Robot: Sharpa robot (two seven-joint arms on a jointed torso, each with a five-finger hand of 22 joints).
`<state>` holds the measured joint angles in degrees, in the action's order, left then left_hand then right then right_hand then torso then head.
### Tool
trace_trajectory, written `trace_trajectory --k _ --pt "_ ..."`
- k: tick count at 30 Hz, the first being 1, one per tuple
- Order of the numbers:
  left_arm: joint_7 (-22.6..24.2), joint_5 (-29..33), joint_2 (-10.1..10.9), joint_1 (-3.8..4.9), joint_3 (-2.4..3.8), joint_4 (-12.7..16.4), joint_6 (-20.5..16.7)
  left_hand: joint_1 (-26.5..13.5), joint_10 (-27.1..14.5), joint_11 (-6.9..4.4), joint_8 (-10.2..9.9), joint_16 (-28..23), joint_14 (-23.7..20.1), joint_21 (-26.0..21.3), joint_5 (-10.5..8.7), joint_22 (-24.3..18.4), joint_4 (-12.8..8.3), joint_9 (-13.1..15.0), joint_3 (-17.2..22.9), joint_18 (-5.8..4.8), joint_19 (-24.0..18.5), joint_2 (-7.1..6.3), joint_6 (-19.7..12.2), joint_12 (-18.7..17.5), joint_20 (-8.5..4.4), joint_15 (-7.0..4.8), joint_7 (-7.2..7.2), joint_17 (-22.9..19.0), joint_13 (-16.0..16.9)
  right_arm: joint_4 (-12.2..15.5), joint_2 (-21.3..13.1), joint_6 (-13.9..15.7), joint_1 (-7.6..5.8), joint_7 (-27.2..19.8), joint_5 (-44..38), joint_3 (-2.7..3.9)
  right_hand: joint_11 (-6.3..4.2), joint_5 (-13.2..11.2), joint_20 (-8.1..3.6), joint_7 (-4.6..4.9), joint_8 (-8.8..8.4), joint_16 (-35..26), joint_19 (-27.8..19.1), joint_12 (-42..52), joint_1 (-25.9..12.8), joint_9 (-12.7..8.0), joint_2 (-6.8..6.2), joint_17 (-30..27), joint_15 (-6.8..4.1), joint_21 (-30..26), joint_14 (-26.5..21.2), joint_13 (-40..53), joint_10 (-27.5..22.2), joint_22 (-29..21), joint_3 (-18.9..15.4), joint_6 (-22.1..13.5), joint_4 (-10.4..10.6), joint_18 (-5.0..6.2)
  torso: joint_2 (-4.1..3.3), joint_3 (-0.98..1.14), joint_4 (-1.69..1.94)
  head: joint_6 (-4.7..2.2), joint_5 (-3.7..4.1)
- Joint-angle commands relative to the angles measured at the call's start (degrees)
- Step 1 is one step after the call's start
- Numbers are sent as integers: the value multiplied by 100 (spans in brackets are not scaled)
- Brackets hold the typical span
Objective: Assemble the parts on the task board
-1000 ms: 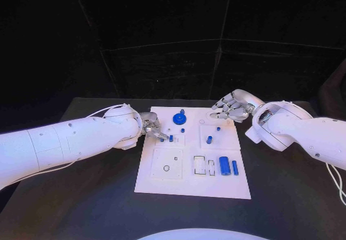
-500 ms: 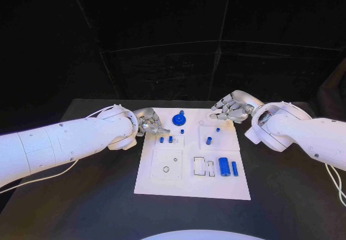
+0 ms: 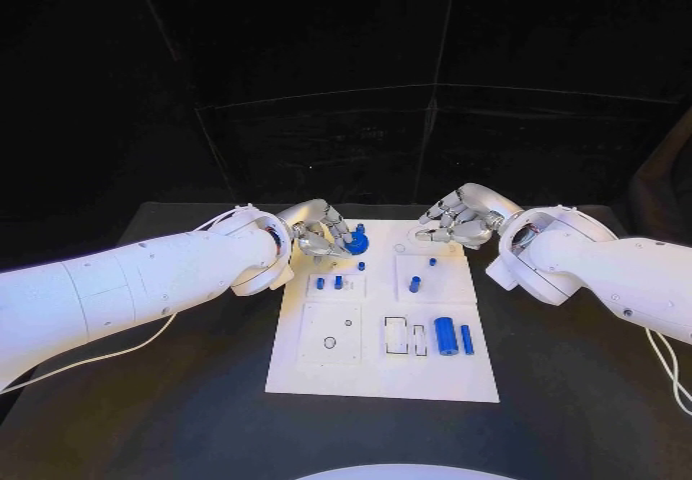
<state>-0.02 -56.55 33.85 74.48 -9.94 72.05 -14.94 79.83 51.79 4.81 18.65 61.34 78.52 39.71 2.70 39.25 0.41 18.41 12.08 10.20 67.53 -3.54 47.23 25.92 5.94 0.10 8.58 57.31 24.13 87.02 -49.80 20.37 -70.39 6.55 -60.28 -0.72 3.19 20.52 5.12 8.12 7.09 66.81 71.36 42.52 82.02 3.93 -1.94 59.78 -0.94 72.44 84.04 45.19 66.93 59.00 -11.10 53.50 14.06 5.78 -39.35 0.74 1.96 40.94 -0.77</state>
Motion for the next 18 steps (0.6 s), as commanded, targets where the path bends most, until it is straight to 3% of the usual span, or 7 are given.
trace_trajectory --k 1,4,10,18 --pt "653 -950 -165 3 -17 -152 4 16 30 22 -127 -10 15 -53 -2 -51 -78 -149 53 32 55 -94 109 -192 3 13 1 -17 -230 2 19 7 -10 -54 13 3 -1 30 5 12 35 -20 -41 -14 -52 1 6 -6 -23 -20 12 -9 -31 -4 -14 -44 19 68 -3 -1 -10 -21 21" --pt "706 -1310 -354 1 -50 -313 51 -49 109 28 -305 301 244 59 7 21 -135 -359 116 12 281 -197 279 -415 2 8 -5 251 -545 -2 35 6 -9 -57 13 3 -1 30 5 12 35 -20 -41 -14 -52 1 6 -6 -23 -20 12 -9 -31 -4 -14 -44 19 68 -7 0 -18 -26 30" --pt "579 -1806 -673 -8 -106 -604 343 -155 240 10 -513 1214 671 1269 6 1152 -187 -608 182 -205 980 -270 499 -616 -34 -18 -32 1128 -905 -4 62 5 -9 -59 13 3 -2 33 5 12 36 -17 -41 -16 -50 1 8 0 -23 -21 14 -13 -34 -5 -14 -45 20 67 -18 3 -24 -39 39" --pt "366 -2078 -960 -41 -154 -945 565 -173 291 3 -620 1280 726 1645 7 1506 -227 -741 230 -268 1181 -259 623 -717 -57 -36 -44 1106 -1100 -7 86 9 -9 -63 13 3 -2 33 5 12 36 -17 -41 -16 -50 1 8 0 -23 -21 14 -13 -34 -5 -14 -45 20 67 -16 -5 -29 -43 51"
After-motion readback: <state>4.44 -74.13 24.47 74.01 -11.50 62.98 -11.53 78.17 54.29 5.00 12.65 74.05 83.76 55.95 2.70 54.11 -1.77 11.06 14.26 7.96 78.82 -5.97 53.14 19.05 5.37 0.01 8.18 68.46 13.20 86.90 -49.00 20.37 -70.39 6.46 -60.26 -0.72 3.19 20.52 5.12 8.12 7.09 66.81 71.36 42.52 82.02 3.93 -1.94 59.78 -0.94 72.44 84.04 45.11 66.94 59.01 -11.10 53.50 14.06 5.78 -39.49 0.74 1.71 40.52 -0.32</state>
